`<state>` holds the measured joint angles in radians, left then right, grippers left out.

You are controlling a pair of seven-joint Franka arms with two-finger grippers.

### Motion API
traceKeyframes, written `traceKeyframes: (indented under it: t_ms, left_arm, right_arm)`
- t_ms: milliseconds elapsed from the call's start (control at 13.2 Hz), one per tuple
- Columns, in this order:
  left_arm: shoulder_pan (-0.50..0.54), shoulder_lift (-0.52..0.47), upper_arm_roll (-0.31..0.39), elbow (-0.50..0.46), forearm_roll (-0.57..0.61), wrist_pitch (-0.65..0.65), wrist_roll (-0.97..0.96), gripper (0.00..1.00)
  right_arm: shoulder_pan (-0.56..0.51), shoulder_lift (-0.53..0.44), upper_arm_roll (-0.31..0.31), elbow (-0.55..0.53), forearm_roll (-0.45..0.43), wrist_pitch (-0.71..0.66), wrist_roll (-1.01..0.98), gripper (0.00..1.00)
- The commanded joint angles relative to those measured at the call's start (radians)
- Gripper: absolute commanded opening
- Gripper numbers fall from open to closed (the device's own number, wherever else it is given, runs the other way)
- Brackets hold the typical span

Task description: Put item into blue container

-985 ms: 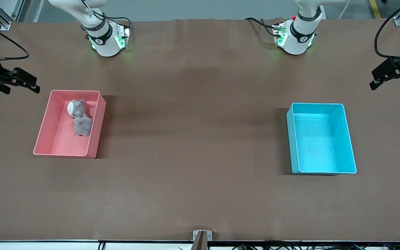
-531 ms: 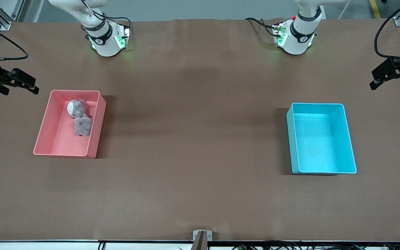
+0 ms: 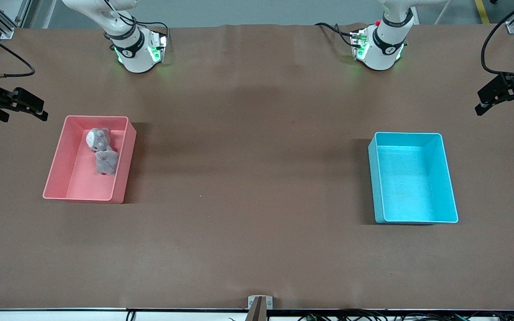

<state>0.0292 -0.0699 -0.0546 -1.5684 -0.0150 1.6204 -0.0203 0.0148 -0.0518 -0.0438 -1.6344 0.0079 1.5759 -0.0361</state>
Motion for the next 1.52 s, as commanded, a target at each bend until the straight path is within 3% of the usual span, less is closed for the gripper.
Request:
traceKeyframes:
  t_ms: [0, 455, 606, 834, 1137, 1440]
  left_arm:
    - [0.005, -0.002, -0.002, 0.016, -0.014, -0.017, 0.013, 1.00]
    - [0.005, -0.002, -0.002, 0.016, -0.014, -0.017, 0.013, 1.00]
    - [0.005, -0.002, -0.002, 0.016, -0.014, -0.017, 0.013, 1.00]
    - [0.005, -0.002, -0.002, 0.016, -0.014, -0.017, 0.013, 1.00]
    - [0.005, -0.002, -0.002, 0.016, -0.014, -0.017, 0.013, 1.00]
    - [0.005, -0.002, -0.001, 0.016, -0.014, -0.017, 0.013, 1.00]
  right_arm:
    - [-0.013, 0.074, -0.001, 0.010, -0.010, 0.012, -0.004, 1.00]
    - [-0.039, 0.231, -0.004, 0.064, -0.022, 0.140, -0.015, 1.00]
    - [-0.068, 0.248, -0.002, 0.003, 0.004, 0.168, -0.010, 1.00]
    - [-0.088, 0.236, -0.002, -0.161, 0.012, 0.332, -0.008, 1.00]
    - [-0.105, 0.221, -0.002, -0.283, 0.033, 0.412, 0.002, 1.00]
    - [-0.113, 0.216, -0.002, -0.328, 0.046, 0.458, 0.002, 1.00]
